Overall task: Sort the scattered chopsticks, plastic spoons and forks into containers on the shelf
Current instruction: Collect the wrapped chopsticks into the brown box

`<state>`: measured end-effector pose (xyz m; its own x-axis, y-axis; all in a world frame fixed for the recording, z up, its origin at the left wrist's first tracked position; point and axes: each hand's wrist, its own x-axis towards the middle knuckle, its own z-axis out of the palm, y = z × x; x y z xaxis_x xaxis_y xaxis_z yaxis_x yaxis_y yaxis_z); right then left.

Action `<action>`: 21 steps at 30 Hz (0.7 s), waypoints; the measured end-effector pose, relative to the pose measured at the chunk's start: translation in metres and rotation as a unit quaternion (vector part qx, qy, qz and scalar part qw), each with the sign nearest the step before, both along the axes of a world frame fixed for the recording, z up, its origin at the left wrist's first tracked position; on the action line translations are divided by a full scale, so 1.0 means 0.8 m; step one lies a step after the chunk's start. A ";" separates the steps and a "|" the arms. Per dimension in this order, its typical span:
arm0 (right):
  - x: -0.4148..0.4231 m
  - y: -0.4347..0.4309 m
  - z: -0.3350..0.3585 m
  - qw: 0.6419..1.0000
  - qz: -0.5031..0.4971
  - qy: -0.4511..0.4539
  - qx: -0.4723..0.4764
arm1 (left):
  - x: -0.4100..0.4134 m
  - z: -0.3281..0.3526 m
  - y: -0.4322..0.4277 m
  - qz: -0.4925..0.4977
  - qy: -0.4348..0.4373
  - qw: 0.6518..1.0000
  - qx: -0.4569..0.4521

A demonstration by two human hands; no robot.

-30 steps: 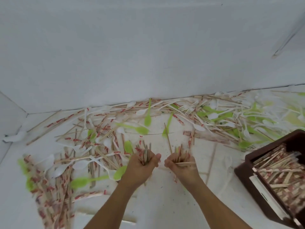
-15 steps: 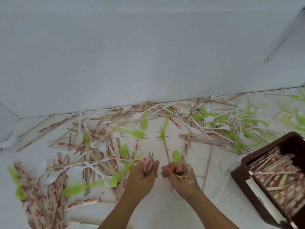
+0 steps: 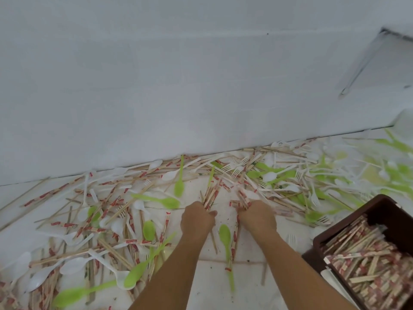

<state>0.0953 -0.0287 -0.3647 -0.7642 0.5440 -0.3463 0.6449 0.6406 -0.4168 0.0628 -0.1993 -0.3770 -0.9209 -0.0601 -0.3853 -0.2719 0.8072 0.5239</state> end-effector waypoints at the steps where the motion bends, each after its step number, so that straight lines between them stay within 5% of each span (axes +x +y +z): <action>1: -0.005 -0.002 -0.003 1.000 0.014 -0.013 0.023 | -0.003 -0.002 0.005 -0.001 0.007 1.000 -0.017; 7: -0.013 -0.011 -0.001 0.995 0.079 -0.041 0.037 | -0.003 -0.004 0.006 0.003 0.038 0.999 -0.010; 11: -0.010 0.000 0.018 0.996 0.010 0.040 -0.084 | 0.001 0.011 -0.007 0.021 0.073 0.995 0.064; 17: 0.011 0.025 0.060 0.916 -0.170 0.102 -0.349 | 0.007 0.043 -0.007 0.041 0.012 0.962 0.270; 21: 0.022 0.047 0.064 0.866 -0.224 0.073 -0.440 | -0.020 0.041 0.026 -0.063 -0.001 0.979 0.193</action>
